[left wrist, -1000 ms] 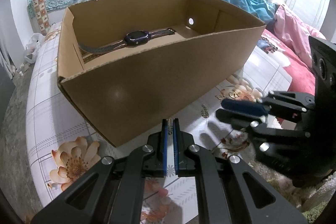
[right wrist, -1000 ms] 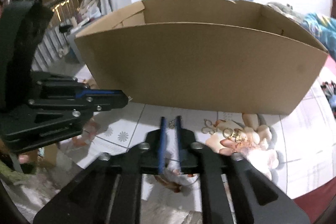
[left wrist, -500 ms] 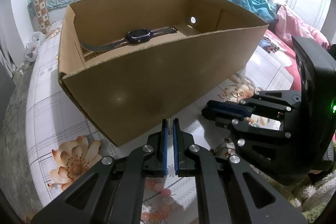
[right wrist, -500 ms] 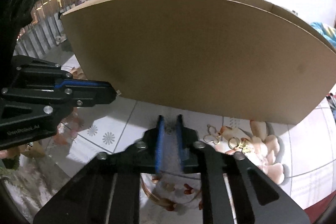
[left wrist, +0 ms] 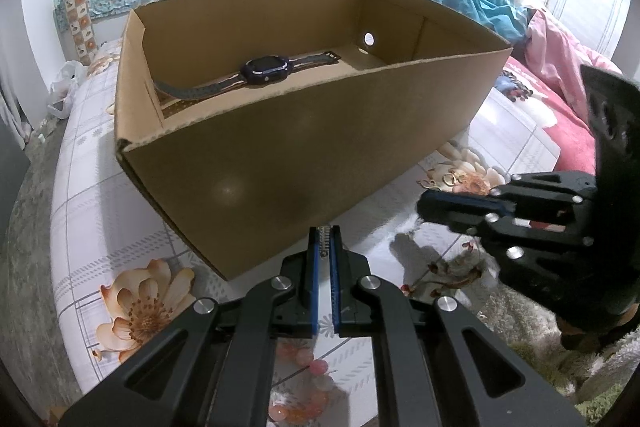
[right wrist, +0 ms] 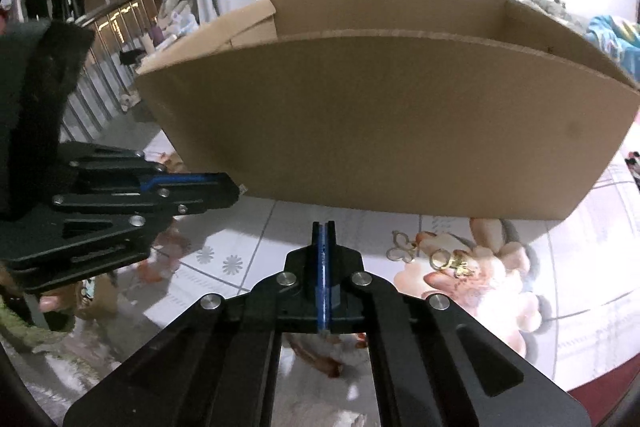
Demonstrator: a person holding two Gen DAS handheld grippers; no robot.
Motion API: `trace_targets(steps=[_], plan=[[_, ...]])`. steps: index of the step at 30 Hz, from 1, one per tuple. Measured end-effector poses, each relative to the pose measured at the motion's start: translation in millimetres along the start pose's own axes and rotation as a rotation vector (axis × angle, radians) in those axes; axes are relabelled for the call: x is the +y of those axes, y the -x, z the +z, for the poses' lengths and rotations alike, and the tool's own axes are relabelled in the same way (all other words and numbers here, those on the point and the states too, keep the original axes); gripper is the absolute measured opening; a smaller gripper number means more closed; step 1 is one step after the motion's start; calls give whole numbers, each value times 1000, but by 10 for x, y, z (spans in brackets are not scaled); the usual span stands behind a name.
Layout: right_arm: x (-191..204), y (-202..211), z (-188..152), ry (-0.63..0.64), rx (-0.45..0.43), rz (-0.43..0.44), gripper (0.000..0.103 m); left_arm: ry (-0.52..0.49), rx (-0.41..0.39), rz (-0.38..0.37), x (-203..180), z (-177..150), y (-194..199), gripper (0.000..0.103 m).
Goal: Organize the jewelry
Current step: 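Carry the clasp into the box and open the left gripper while the right moves over the box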
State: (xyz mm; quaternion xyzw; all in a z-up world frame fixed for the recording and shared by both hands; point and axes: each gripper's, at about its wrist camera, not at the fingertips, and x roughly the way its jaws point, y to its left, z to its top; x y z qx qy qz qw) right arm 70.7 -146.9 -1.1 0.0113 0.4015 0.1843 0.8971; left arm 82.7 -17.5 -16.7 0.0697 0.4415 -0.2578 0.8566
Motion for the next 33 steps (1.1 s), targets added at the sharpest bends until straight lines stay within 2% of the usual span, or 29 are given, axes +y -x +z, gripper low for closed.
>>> trace_targets(steps=[5, 10, 15, 19, 24, 28, 33], plan=[[-118, 236, 49, -35, -42, 27, 0, -12, -26, -22, -49, 18, 108, 4], [-187, 564, 219, -56, -124, 62, 0, -59, -114, -57, -195, 108, 420, 4], [-337, 839, 441, -79, -207, 106, 0, -77, -196, -129, -328, 280, 753, 4], [-443, 868, 721, -81, -235, 142, 0, -51, -220, -186, -303, 527, 849, 4], [-699, 651, 1060, -115, -175, 208, 0, -19, -158, -223, -191, 920, 640, 4], [-912, 242, 1297, -159, -37, 248, 0, 50, -28, -263, -47, 1226, 239, 4], [-1031, -101, 1522, -184, 64, 252, 0, 141, 77, -293, 87, 1550, -110, 4]])
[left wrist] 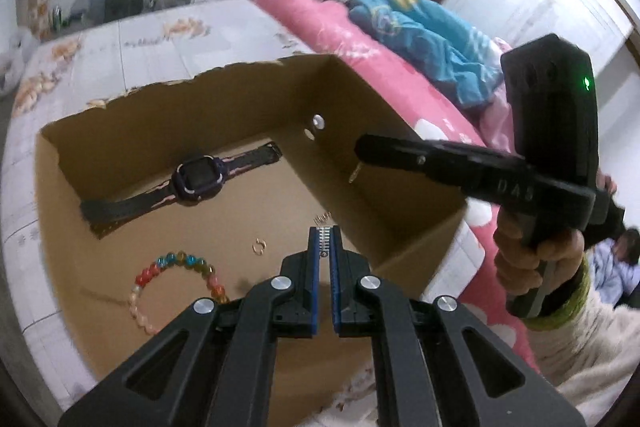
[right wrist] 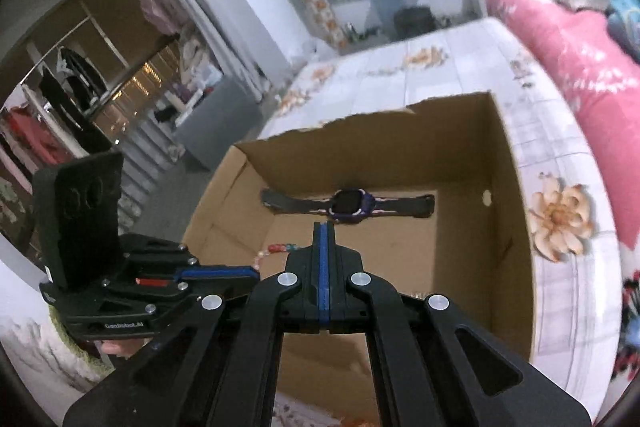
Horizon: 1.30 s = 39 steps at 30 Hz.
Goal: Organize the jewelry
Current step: 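Carry the clasp into the box and open the left gripper while the right moves over the box, then open the right gripper over the box and move both grippers back toward the table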
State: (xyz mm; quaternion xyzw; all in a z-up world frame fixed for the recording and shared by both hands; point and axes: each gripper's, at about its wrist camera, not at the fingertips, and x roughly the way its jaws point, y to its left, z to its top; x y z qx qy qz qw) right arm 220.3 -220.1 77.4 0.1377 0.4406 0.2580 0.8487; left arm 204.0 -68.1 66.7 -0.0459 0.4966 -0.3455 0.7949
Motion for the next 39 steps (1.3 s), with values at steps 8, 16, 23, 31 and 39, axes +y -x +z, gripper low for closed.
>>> trace_targets(steps=[8, 16, 23, 31, 39], plan=[[-112, -256, 276, -8, 78, -51, 4, 119, 114, 63, 241, 387, -400, 5], [-198, -157, 293, -23, 51, -62, 6, 156, 142, 83, 351, 422, -567, 10], [-187, 71, 233, -17, -2, -86, 13, 155, 97, 94, 323, 415, -452, 11], [-66, 539, 80, -18, -92, -100, 31, 83, 0, 91, 31, 238, -3, 24], [111, 1019, -286, -15, -170, -74, 38, -35, -123, 29, -392, -240, 564, 47]])
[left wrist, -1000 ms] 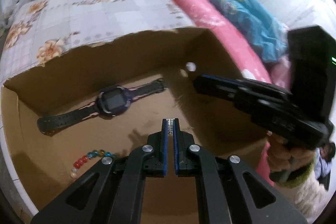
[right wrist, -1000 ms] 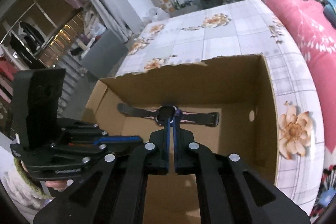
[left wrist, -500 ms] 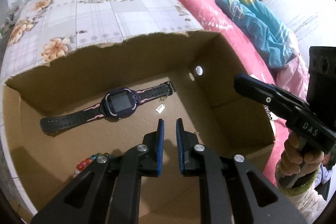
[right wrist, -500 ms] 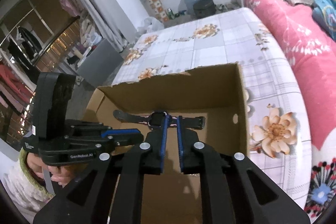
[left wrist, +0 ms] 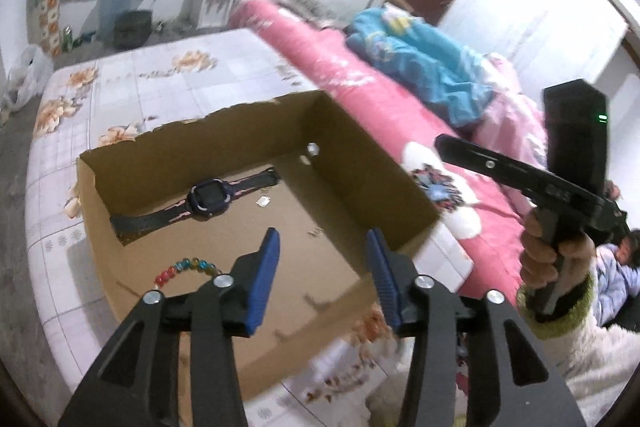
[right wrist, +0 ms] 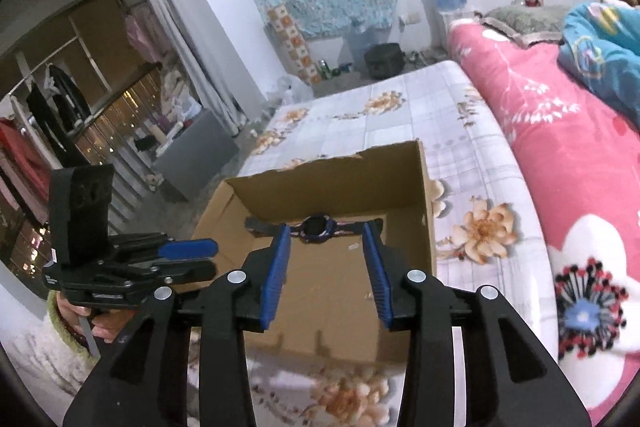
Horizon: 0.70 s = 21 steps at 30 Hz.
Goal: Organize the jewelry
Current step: 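Open the right gripper over the box and move both grippers back toward the table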
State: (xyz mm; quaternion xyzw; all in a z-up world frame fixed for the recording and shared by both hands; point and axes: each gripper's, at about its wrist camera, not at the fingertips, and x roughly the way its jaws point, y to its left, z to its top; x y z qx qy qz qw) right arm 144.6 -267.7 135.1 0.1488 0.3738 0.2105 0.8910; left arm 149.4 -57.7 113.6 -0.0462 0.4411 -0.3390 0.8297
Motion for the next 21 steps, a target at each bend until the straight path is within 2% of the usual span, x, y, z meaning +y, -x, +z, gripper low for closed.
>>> trace_targets(steps=[3, 5, 7, 13, 17, 21], plan=[[26, 89, -156, -8, 19, 47, 38, -37, -24, -66, -121, -212, 178, 52], [45, 107, -283, -10, 41, 76, 40, -53, -16, -118, -178, -351, 220, 60], [66, 62, -446, -6, 77, 83, 41, -66, 11, -145, -229, -537, 184, 63], [40, -218, -745, -53, 167, 32, 40, -23, 113, -40, -142, -966, -187, 64], [13, -424, -796, -58, 209, -27, 29, 17, 124, 50, 2, -1017, -329, 64], [-30, -570, -707, -67, 205, -78, 25, 55, 128, 2, 92, -990, -384, 64]])
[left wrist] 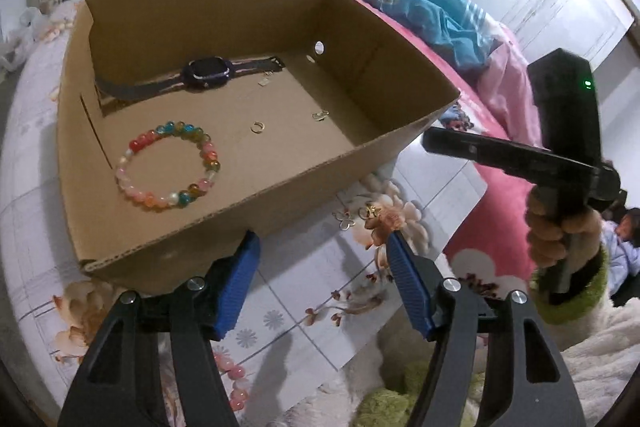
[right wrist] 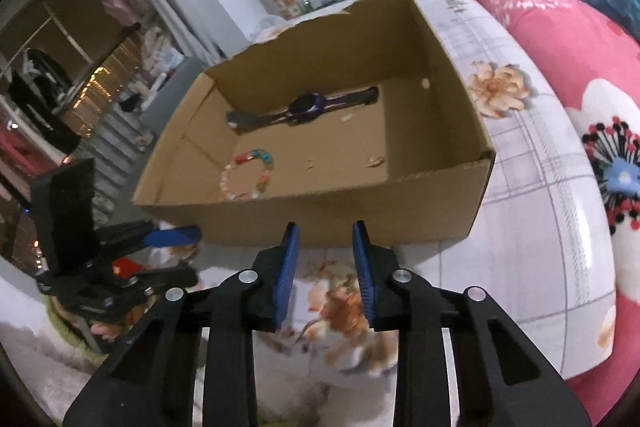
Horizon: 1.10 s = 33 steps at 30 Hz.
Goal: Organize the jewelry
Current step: 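Open the right gripper over the box and move both grippers back toward the table, then move the left gripper over the gold charms while the right approaches them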
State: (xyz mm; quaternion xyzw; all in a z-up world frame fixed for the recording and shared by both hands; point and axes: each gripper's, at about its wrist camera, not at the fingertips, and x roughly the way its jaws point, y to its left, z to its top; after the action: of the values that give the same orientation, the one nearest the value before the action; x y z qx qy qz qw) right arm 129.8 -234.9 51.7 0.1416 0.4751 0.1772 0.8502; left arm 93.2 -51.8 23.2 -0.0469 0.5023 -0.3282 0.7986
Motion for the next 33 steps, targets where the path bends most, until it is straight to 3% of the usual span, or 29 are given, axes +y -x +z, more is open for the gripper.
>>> trace_targets(steps=[11, 16, 19, 24, 29, 33], plan=[[-82, 62, 59, -58, -109, -12, 28, 1, -76, 107, 117, 122, -65, 64], [-170, 82, -235, -39, -87, -164, 72, -67, -36, 110, -31, -45, -223, 68], [-220, -4, -428, -27, -38, -264, 83, -90, 19, 126, -124, -138, -420, 68], [-229, -168, -631, 33, 13, -426, 89, -135, 63, 206, -224, -189, -635, 68], [-175, -317, -735, 127, 33, -567, 94, -194, 69, 308, -270, -204, -763, 75], [-209, -345, -809, 191, 27, -599, 95, -227, 69, 358, -299, -207, -828, 83]])
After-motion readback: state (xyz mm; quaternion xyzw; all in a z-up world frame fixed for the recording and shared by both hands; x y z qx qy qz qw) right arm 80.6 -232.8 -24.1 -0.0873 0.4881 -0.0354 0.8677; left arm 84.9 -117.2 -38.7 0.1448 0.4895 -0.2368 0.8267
